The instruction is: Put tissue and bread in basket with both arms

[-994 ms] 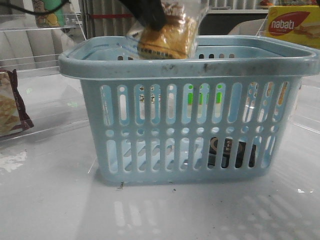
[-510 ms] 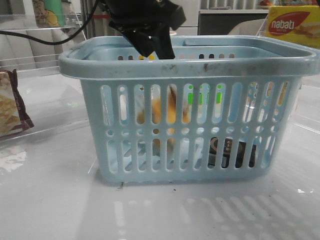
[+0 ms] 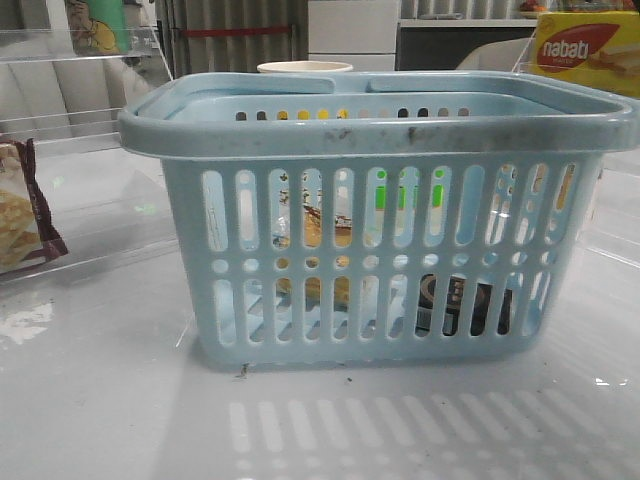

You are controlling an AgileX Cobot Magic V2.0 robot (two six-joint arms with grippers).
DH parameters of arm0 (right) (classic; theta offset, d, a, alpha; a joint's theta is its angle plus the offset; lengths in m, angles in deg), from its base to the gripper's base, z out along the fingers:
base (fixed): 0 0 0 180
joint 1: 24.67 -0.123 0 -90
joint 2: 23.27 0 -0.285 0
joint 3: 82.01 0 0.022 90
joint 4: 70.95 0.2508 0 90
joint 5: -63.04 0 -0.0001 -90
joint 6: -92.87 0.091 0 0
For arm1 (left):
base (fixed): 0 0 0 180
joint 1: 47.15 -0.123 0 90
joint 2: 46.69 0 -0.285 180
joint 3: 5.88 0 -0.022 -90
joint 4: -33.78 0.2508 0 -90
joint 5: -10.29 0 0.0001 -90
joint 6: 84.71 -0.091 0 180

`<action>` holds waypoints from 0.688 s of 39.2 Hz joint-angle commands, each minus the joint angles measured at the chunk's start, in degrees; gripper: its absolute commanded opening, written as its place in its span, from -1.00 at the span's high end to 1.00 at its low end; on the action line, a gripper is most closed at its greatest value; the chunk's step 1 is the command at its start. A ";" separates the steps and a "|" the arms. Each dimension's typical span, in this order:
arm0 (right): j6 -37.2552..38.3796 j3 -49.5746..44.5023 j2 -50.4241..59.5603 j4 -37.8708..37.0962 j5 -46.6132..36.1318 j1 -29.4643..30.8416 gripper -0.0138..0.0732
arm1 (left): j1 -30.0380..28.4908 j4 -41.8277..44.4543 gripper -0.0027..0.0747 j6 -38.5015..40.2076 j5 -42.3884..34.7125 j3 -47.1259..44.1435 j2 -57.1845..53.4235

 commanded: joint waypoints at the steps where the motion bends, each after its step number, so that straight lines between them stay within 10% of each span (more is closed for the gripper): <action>1: -0.69 1.57 0.29 -0.14 -4.41 -0.03 -0.63 | 0.58 -0.97 -0.16 0.12 -2.58 -3.14 -7.21; 19: -0.69 1.57 0.29 -0.14 -4.63 -0.03 -0.63 | 0.58 -0.97 -0.16 0.80 0.30 -26.39 -31.29; 27: -0.69 1.57 0.29 -0.14 -4.49 -0.03 -0.63 | 0.58 6.42 -0.16 14.20 2.05 -31.81 -37.85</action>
